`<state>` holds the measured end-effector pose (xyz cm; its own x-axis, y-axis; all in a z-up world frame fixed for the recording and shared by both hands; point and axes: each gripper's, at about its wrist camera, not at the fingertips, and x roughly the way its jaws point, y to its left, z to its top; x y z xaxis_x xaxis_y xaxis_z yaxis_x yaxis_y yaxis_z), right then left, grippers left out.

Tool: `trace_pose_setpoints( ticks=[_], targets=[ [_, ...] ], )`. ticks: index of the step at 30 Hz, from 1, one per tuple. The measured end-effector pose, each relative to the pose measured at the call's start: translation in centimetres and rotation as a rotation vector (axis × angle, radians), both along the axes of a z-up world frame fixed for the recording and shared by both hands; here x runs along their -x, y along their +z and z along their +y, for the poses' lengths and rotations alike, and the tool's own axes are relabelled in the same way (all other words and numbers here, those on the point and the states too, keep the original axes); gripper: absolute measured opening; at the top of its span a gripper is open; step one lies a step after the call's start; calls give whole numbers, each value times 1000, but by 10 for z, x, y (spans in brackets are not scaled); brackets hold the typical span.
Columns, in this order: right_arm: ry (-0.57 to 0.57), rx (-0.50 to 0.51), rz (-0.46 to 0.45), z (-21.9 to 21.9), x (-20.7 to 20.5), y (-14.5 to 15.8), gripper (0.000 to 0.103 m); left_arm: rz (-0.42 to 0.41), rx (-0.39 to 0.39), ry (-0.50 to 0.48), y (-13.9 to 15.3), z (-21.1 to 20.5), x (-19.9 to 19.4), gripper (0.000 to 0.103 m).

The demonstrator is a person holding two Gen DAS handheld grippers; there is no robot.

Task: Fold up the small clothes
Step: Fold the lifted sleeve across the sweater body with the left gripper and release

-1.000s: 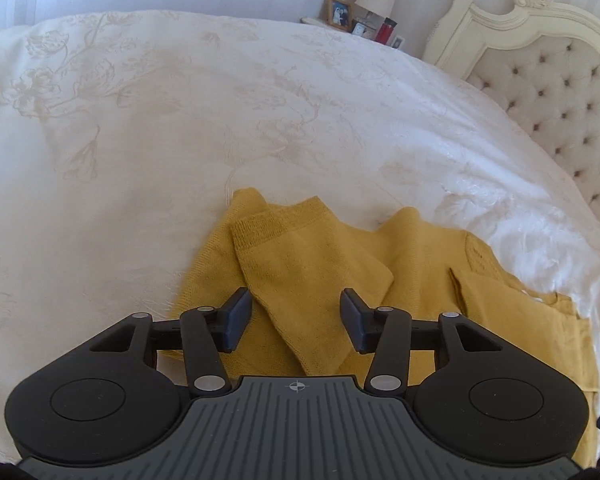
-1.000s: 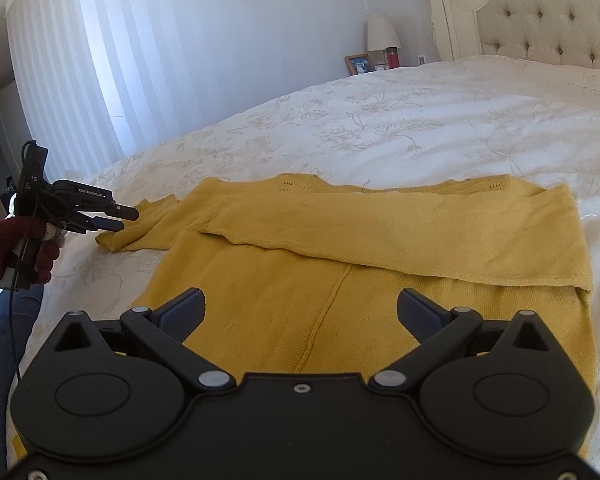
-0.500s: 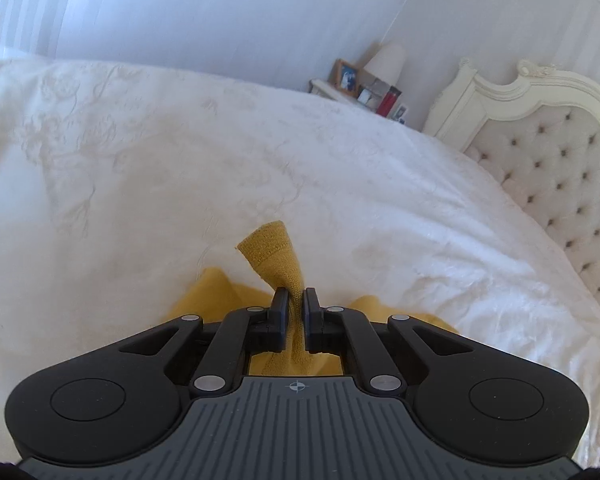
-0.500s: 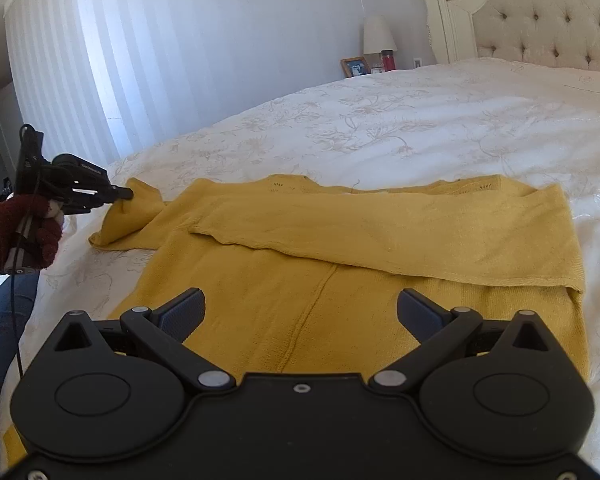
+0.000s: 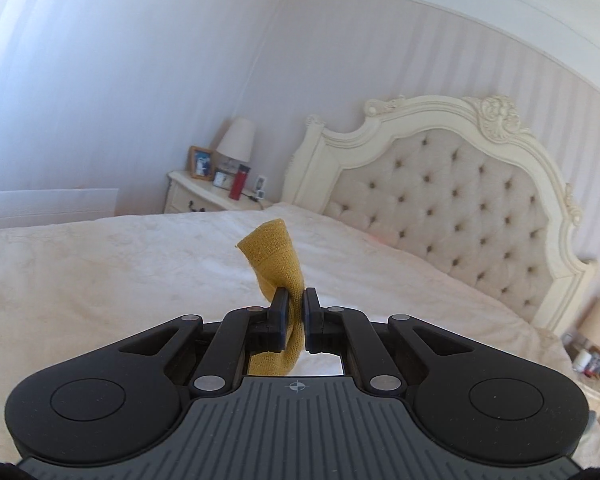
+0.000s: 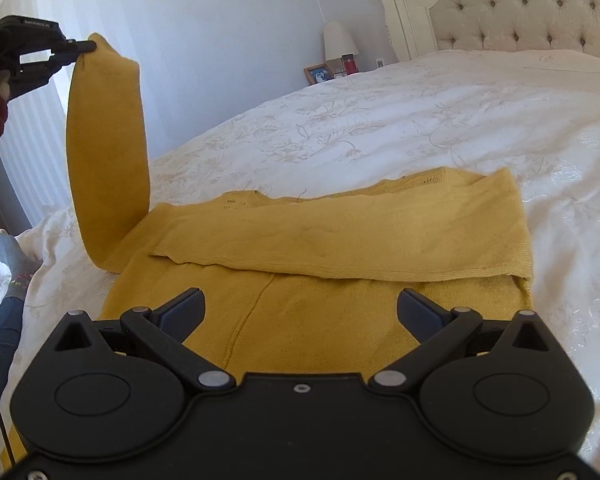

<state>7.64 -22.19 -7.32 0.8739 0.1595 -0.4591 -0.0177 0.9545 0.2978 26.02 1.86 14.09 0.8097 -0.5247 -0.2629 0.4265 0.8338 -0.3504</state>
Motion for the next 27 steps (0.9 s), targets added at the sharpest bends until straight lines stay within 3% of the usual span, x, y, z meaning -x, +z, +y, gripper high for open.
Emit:
trace_pose_setpoints(
  ticks=[4,8,10,13,18,20,24,27],
  targets=[
    [-44,13,3,-14,1,4,101,26,-12,-122,-21,-68,1,8],
    [-85,9,8,-30,1,4,101,73,-49,-219,-63,-125,7,9],
    [-108,2,18,-37,-1,3,101,110,-67,-259,-82,-144,10,26],
    [-136,-28,38,-48,-1,-1,101,161,-92,-295,-106,-152,15,34],
    [-163,-101,60,-61,-2,-8,101,146,-149,-280,-119,-131,30,39],
    [-174,-101,63,-62,-1,-9,101,130,-184,-225,-123,-114,35,46],
    [-198,-87,49,-63,2,-11,101,125,-304,-77,-144,-65,39,48],
    [-213,-91,36,-65,3,-12,101,180,-378,27,-167,-23,37,48]
  ],
)
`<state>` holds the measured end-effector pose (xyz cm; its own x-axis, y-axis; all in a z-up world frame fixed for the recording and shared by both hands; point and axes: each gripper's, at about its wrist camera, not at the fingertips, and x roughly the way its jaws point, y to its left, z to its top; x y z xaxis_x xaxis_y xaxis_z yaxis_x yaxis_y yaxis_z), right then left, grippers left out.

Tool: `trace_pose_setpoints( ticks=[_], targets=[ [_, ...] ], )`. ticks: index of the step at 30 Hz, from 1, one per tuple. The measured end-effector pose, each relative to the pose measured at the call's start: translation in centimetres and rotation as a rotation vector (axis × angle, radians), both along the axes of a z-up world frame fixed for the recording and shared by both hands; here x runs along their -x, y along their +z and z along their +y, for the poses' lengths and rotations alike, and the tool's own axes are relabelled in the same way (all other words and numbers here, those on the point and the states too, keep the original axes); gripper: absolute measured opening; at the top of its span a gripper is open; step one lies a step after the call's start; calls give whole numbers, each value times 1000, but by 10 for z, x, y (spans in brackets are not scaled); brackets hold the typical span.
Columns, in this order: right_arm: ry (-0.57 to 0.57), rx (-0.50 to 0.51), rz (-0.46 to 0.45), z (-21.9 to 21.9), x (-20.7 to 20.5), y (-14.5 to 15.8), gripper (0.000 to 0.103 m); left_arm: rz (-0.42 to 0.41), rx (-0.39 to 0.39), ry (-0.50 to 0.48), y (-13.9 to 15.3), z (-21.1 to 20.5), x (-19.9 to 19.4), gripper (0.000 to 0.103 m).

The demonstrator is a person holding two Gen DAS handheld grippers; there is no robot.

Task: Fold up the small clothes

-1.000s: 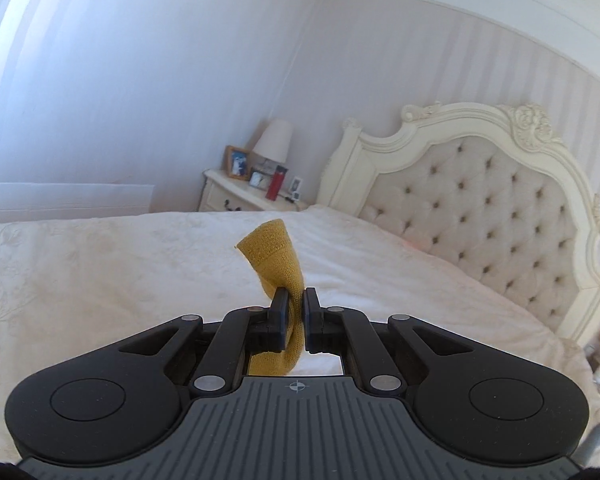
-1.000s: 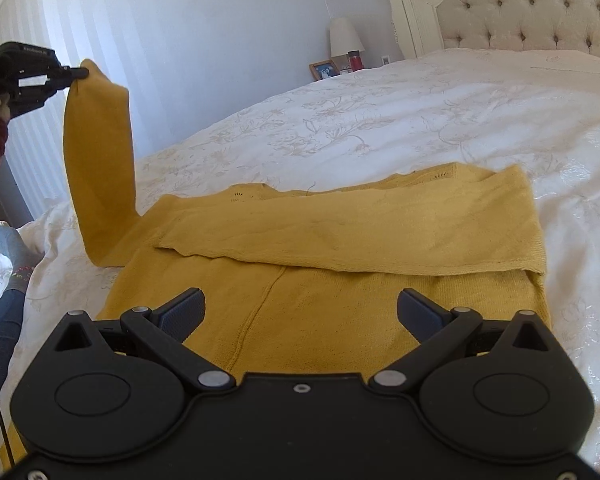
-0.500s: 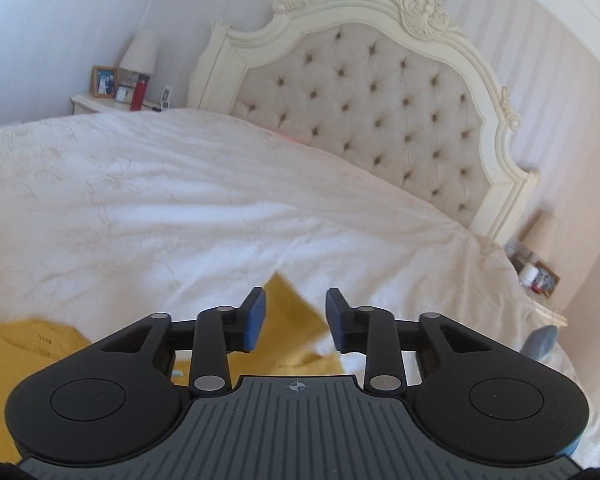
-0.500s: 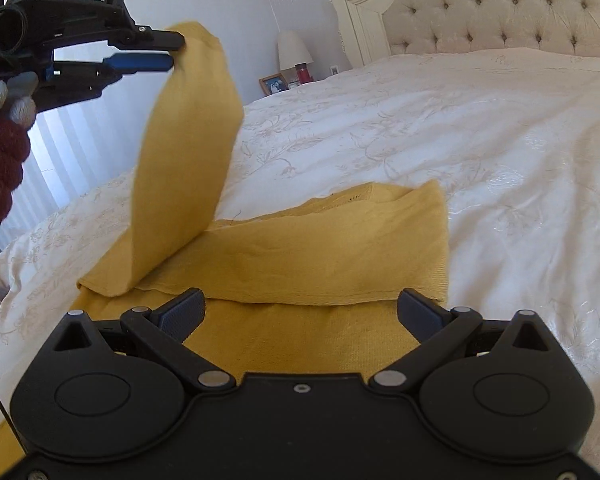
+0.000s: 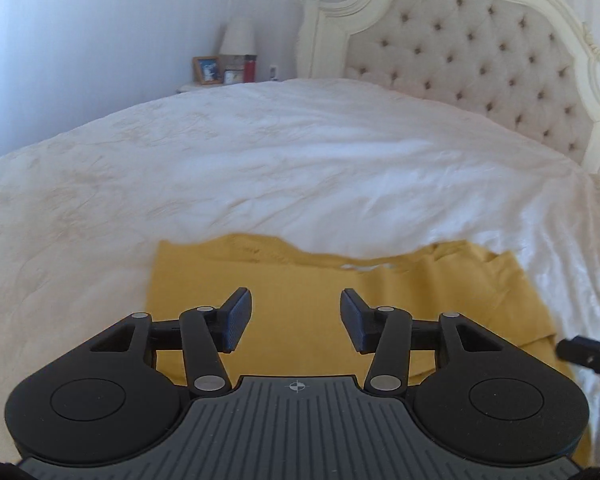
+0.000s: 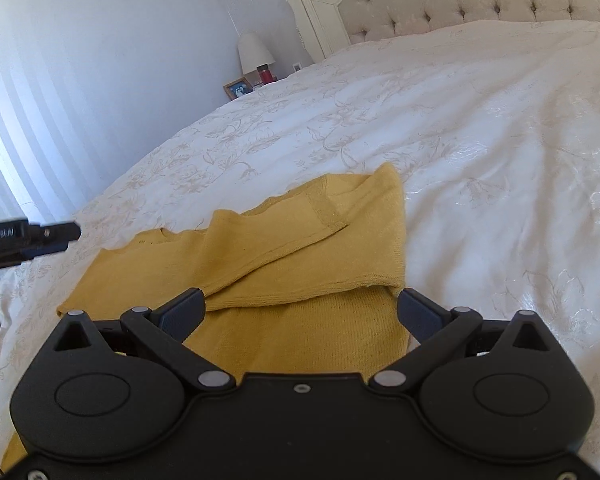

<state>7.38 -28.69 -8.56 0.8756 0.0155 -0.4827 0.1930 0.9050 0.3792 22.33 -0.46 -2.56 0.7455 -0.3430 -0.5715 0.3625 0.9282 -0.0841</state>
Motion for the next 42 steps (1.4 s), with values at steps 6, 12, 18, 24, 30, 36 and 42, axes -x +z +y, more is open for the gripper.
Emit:
trace_pose_setpoints(
  ticks=[6,12,18,24,30,36,42],
  targets=[
    [-22,33,-36,3,5,1,101,120,-15,143,-37,62,-8,48],
    [-50,64,-49,7,11,4,101,118,28,137,-49,66,-21,49],
    [-37,119,-45,15,6,14,101,89,33,215,-56,75,-37,52],
    [21,165,-38,16,-25,30,101,46,30,175,-67,93,-29,55],
    [29,149,32,2,-80,28,85,-16,-16,128,-75,87,-21,58],
    [-43,78,148,-17,-122,0,75,-1,-19,104,-75,85,-29,67],
    [-59,9,195,-21,-134,-15,47,1,-27,89,-76,84,-32,71]
  ],
)
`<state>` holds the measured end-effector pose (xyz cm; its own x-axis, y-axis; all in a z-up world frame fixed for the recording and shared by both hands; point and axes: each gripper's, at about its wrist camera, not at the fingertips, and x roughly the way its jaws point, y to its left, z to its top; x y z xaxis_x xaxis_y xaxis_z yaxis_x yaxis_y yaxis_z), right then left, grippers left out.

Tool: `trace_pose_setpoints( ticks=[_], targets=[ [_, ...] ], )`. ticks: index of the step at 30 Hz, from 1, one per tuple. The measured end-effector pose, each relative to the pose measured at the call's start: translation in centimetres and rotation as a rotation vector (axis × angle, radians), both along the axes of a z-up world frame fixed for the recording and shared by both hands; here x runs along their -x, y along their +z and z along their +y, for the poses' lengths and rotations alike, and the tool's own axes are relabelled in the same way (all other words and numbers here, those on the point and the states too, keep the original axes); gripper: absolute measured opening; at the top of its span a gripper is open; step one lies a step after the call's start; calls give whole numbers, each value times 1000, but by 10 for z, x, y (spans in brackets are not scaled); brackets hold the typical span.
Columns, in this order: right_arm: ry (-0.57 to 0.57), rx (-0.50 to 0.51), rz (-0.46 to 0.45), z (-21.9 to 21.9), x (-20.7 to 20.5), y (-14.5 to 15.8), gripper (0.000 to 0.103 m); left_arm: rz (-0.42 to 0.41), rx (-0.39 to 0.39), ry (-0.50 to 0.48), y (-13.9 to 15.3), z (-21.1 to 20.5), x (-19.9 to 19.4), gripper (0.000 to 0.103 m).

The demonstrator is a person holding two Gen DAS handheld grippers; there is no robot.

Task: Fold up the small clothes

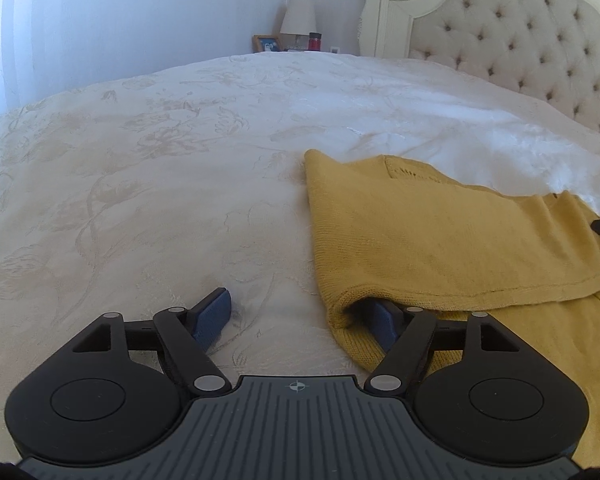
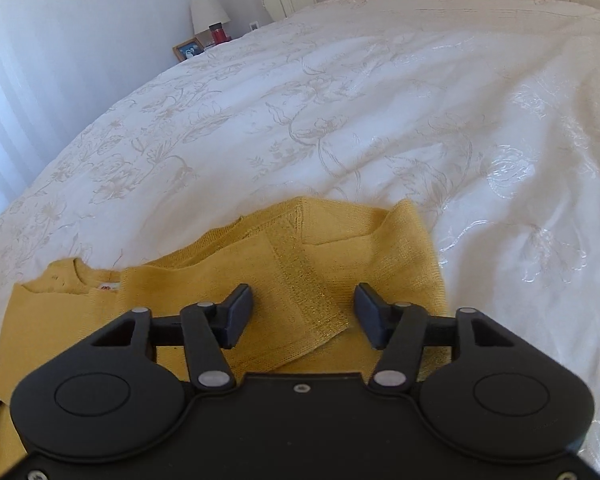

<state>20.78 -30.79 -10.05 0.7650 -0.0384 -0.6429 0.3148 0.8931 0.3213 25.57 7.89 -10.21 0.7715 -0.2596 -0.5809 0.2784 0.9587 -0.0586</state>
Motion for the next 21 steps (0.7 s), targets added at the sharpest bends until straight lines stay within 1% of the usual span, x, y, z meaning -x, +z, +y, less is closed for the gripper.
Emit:
trace_pose_setpoints(
  ticks=[1,2,4,6,8,11,12,14,16,19,21],
  targets=[
    [-2,-8,1,1,1,2,33,1,4,0,0,1,0,71],
    [7,-23,3,2,2,6,25,1,6,-1,0,1,0,71],
    [24,-31,-4,6,7,17,17,0,8,-2,-1,2,0,71],
    [39,-13,-45,13,18,36,16,0,11,-2,0,2,1,71],
    [30,-3,-85,15,34,54,16,-1,10,-1,0,2,1,71],
    [-14,7,-99,9,57,66,16,-5,3,0,0,1,2,71],
    [-23,14,-87,7,62,64,16,-5,3,0,0,1,2,71],
    [-40,36,-30,2,65,53,16,-6,5,0,0,1,3,71],
    [-43,30,17,-2,63,39,16,-6,10,-1,0,3,3,71],
    [-53,16,46,-3,63,24,17,-4,9,-5,0,4,3,71],
    [-57,23,52,-1,62,18,19,1,-6,-15,1,4,3,72]
  ],
)
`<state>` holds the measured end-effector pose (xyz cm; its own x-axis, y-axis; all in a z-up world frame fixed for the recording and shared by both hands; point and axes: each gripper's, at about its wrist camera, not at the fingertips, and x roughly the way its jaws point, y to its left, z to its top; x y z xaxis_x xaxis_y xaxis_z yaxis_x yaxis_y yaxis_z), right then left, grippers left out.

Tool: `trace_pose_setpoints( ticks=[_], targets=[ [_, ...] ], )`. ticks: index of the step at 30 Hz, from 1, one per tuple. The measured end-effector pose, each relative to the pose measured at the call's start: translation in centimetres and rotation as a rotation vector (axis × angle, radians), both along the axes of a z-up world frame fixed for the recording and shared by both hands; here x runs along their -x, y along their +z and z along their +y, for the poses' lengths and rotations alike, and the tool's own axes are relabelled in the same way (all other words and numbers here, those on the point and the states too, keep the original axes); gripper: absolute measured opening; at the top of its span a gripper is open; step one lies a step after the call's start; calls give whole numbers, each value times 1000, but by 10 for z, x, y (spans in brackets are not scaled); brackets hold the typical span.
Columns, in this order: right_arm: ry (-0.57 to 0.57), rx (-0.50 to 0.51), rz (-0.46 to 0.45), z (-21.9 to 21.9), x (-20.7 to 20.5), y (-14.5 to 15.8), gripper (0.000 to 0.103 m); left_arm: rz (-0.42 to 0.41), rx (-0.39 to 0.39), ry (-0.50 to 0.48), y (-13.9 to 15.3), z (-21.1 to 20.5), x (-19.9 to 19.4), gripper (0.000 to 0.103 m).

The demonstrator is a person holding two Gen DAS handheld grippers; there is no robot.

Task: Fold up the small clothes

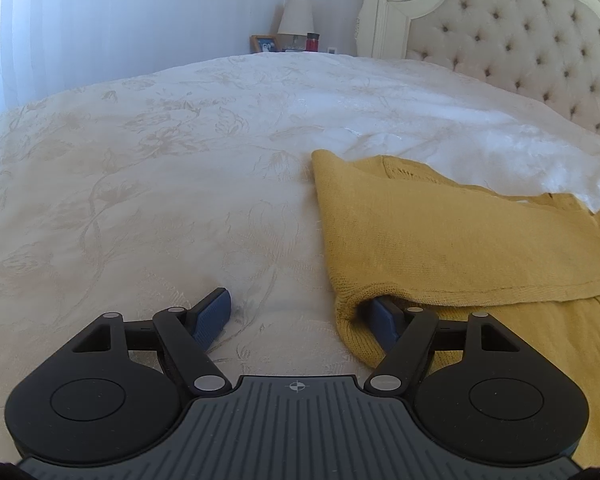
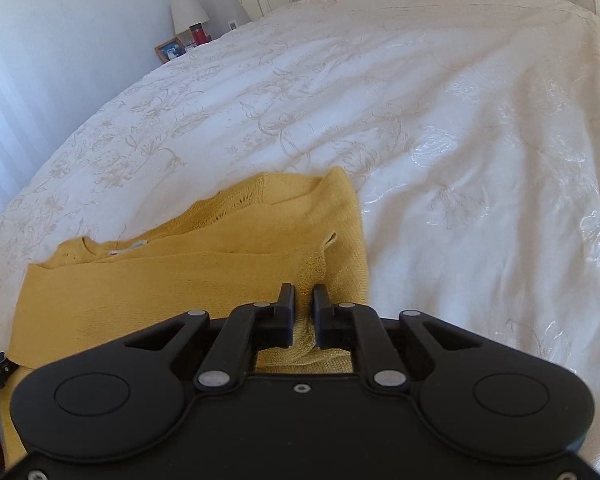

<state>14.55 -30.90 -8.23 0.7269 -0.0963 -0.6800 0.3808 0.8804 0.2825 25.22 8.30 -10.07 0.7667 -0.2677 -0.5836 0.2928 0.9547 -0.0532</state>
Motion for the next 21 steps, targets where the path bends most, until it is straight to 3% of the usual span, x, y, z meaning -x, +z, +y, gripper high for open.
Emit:
trace_pose_setpoints(
  ticks=[3,8,11,13,17,21],
  targets=[
    [12,31,18,7,0,-7,24,3,-28,-7,1,0,0,72],
    [25,78,17,14,5,-17,24,-4,-93,15,0,4,8,75],
    [23,63,7,12,8,-18,24,-10,-110,28,0,4,14,78],
    [24,40,-4,9,11,-14,30,-7,-109,35,0,6,16,79],
    [22,11,-44,8,28,-2,58,36,-56,69,7,20,24,79],
    [44,10,-65,14,53,12,61,112,62,100,18,43,44,78]
  ],
)
